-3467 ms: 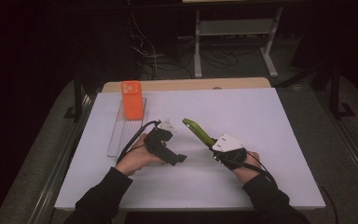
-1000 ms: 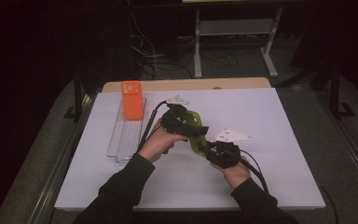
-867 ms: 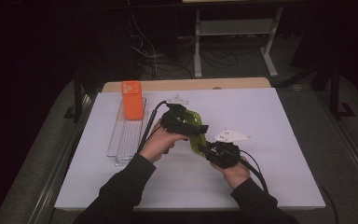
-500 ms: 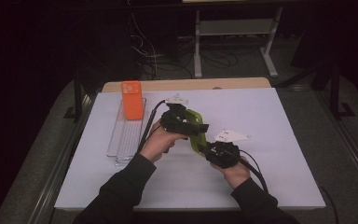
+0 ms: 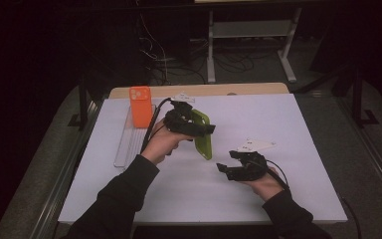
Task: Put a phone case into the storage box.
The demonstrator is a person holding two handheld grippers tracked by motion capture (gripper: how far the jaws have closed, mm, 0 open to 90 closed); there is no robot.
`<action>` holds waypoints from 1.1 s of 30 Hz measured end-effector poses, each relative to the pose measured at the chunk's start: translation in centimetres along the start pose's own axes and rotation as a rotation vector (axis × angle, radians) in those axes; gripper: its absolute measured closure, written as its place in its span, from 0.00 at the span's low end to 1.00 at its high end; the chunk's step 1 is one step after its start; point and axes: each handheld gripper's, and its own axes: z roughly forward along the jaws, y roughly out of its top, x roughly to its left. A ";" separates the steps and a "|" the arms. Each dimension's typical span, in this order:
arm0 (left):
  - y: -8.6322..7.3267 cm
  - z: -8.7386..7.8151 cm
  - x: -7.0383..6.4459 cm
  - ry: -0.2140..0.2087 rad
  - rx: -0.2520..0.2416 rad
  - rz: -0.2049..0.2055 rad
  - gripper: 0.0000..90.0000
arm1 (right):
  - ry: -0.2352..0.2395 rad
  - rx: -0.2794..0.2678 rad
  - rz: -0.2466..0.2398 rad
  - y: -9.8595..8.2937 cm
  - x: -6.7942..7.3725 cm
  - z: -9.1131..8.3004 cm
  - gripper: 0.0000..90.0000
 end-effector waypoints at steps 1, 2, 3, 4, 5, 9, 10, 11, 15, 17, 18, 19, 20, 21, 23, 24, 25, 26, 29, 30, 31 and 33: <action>0.2 -0.1 0.1 0.006 -0.005 -0.010 0.15 | -0.008 0.007 0.002 -0.2 -0.3 -0.1 0.27; 0.3 -0.4 0.3 0.009 -0.002 -0.012 0.15 | -0.015 0.009 -0.003 -0.5 -0.5 -0.2 0.25; 0.5 -0.6 0.5 0.009 -0.003 -0.014 0.16 | -0.016 0.020 -0.003 -0.6 -0.7 -0.4 0.23; 0.6 -0.7 0.6 0.014 -0.003 -0.018 0.16 | -0.015 0.022 -0.007 -0.8 -0.9 -0.6 0.20; 0.8 -0.9 0.8 0.019 -0.001 -0.019 0.16 | -0.019 0.019 -0.010 -1.0 -1.1 -0.8 0.17; 1.4 -1.8 1.4 0.045 0.006 -0.016 0.16 | -0.035 0.042 -0.013 -1.8 -1.8 -1.5 0.10; 1.5 -2.0 1.5 0.055 0.002 -0.021 0.16 | -0.034 0.051 -0.009 -2.0 -1.9 -1.6 0.07; 1.7 -2.3 1.7 0.060 0.002 -0.017 0.16 | -0.038 0.067 -0.021 -2.2 -2.1 -1.8 0.05; 2.2 -3.5 2.7 0.105 0.010 -0.009 0.16 | -0.060 0.078 -0.015 -2.7 -2.5 -2.5 0.00; 2.5 -4.2 3.2 0.126 0.003 -0.020 0.16 | -0.075 0.078 -0.012 -3.0 -2.8 -2.9 0.00; 2.6 -4.6 3.5 0.141 0.005 -0.017 0.16 | -0.082 0.075 -0.014 -3.1 -3.0 -3.1 0.00; 2.7 -4.9 3.9 0.153 0.003 -0.016 0.16 | -0.089 0.068 -0.010 -3.2 -3.1 -3.2 0.00; 2.9 -5.3 4.2 0.166 0.000 -0.020 0.16 | -0.092 0.067 -0.009 -3.3 -3.2 -3.4 0.00; 3.0 -5.6 4.6 0.180 -0.001 -0.025 0.16 | -0.096 0.068 -0.005 -3.4 -3.3 -3.5 0.00; 3.2 -6.3 5.3 0.206 -0.007 -0.037 0.16 | -0.108 0.064 -0.009 -3.5 -3.5 -3.7 0.00; 3.3 -6.6 5.6 0.217 -0.013 -0.049 0.16 | -0.110 0.063 -0.008 -3.6 -3.6 -3.8 0.00; 3.4 -6.9 6.0 0.233 -0.014 -0.053 0.16 | -0.111 0.061 -0.012 -3.6 -3.8 -3.8 0.00; 3.4 -7.1 6.4 0.243 -0.011 -0.054 0.16 | -0.114 0.064 -0.007 -3.6 -3.8 -3.9 0.00; 3.5 -7.9 7.4 0.283 -0.014 -0.073 0.16 | -0.119 0.065 -0.009 -3.7 -3.9 -3.9 0.00; 3.5 -8.1 7.8 0.293 -0.013 -0.077 0.16 | -0.117 0.065 -0.009 -3.7 -3.9 -3.8 0.00; 3.5 -8.3 8.2 0.308 -0.006 -0.080 0.16 | -0.116 0.068 -0.016 -3.7 -3.9 -3.8 0.00; 3.5 -8.5 8.8 0.340 0.010 -0.079 0.16 | -0.118 0.069 -0.019 -3.7 -3.8 -3.8 0.00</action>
